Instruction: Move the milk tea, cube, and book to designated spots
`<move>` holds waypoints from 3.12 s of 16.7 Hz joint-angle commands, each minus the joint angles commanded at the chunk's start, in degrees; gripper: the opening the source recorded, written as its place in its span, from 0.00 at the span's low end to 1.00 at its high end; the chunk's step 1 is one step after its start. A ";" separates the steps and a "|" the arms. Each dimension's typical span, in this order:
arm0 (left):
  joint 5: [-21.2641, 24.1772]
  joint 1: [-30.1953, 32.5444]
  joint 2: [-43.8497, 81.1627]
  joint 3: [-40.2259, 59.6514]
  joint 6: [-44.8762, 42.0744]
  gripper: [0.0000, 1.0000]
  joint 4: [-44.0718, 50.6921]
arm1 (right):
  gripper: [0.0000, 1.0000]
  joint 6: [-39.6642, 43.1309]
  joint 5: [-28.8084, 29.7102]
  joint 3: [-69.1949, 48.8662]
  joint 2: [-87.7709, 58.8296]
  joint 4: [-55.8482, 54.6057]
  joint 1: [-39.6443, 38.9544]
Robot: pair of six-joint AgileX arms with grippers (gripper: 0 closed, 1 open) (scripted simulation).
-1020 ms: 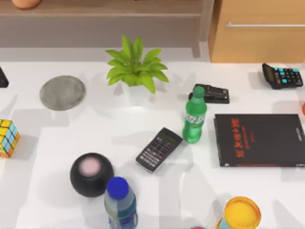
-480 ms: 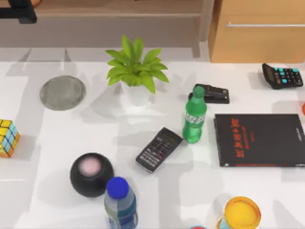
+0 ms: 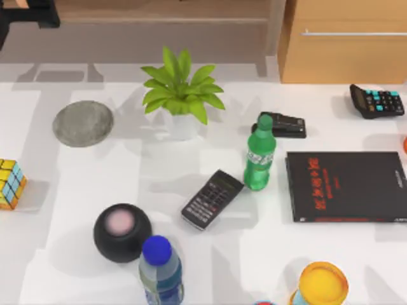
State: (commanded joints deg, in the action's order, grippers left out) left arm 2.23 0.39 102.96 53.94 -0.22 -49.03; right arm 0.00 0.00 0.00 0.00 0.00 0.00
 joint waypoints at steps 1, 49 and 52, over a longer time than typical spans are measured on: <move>0.00 0.00 0.00 0.00 0.00 1.00 0.00 | 1.00 0.00 0.00 0.00 0.00 0.00 0.00; -0.12 -0.06 1.06 3.76 -0.09 0.00 3.14 | 1.00 0.00 0.00 0.00 0.00 0.00 0.00; -0.08 -0.10 -1.45 1.08 -0.10 0.00 2.43 | 1.00 0.00 0.00 0.00 0.00 0.00 0.00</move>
State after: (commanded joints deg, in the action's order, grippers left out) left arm 2.15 0.28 101.51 55.02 -0.32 -46.60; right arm 0.00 0.00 0.00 0.00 0.00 0.00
